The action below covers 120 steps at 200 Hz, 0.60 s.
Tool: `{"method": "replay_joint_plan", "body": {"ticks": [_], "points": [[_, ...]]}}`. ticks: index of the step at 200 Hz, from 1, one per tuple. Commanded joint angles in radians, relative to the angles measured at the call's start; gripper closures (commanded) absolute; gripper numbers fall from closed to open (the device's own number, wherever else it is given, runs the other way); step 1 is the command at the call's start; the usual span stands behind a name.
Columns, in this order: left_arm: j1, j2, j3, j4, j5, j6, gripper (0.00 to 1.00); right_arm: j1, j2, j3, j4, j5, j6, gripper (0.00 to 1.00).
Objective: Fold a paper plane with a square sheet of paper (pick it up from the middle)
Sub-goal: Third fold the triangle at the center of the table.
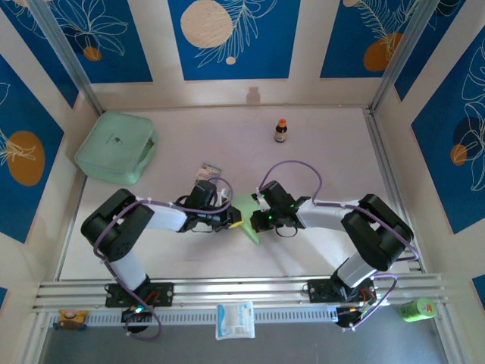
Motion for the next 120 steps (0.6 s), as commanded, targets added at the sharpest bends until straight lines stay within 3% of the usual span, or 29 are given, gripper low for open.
{"method": "replay_joint_plan", "body": {"ticks": [1,120], "points": [[-0.006,0.014,0.001,0.006,0.009,0.010,0.89,-0.005,0.001,-0.017,-0.019,0.008,0.011,1.00],[-0.006,0.043,0.036,-0.162,-0.040,0.095,0.89,-0.007,0.000,-0.015,-0.014,-0.007,0.013,1.00]]}}
